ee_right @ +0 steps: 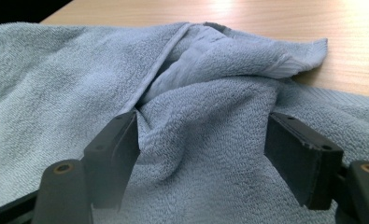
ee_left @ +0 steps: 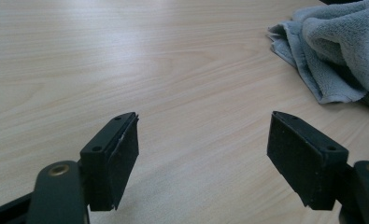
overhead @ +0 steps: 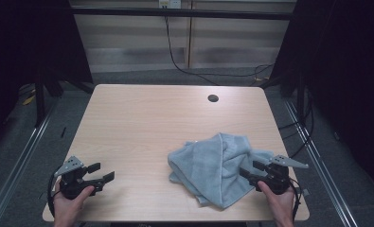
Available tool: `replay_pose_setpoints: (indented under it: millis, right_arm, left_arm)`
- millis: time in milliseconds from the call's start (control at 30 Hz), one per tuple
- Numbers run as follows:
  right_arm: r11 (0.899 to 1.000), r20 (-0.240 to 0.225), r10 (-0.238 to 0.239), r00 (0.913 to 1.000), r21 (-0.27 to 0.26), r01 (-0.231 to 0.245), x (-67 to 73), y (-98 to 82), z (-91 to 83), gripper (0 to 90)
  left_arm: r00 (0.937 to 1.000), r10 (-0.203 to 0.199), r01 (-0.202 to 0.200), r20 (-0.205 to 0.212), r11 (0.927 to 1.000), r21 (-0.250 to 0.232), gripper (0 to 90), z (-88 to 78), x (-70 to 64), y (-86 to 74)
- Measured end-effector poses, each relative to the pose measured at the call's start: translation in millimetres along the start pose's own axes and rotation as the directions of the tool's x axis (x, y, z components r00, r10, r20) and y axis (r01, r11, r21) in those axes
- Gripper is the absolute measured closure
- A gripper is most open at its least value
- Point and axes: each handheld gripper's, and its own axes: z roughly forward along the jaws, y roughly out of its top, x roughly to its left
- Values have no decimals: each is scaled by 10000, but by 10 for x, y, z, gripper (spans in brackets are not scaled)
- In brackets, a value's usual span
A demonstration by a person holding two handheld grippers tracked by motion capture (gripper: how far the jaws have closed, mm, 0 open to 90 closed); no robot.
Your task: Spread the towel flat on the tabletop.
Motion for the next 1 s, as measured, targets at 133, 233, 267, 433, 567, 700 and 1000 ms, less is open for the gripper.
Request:
replay_pose_setpoints:
  millis: [133, 233, 267, 433, 567, 700, 1000]
  right_arm:
    - [9998, -184, -84, 9998, 190, 87, 11, -6, 19, 276]
    - [9991, -299, -305, 9991, 300, 314, 28, -7, 23, 279]
    - [9992, -341, -290, 9990, 275, 299, 38, -8, 21, 286]
    - [9982, -639, -409, 9971, 402, 435, 78, -10, 57, 296]
    - [9943, -1341, -931, 9866, 394, 992, 277, 39, 117, 233]
    - [9879, -1858, -1294, 9740, 603, 1427, 454, 122, 233, 202]
    - [9482, -2599, -2245, 9392, 1641, 2721, 738, 186, 722, 138]
  left_arm:
    - [9999, -93, 93, -77, 10000, 36, 251, 28, 15, 13]
    - [9999, -46, 47, -96, 10000, 46, 261, 60, 9, 23]
    - [10000, -13, 14, -63, 10000, 93, 265, 72, 1, 19]
    - [9996, 239, -240, 145, 9997, 60, 258, 69, -44, 28]
    - [9991, 296, -300, 287, 9995, 127, 278, 68, -82, 19]
    - [9998, 34, -35, 195, 10000, 78, 288, 68, -46, 28]
    - [9996, -76, 75, 274, 10000, 50, 294, 62, -32, 33]
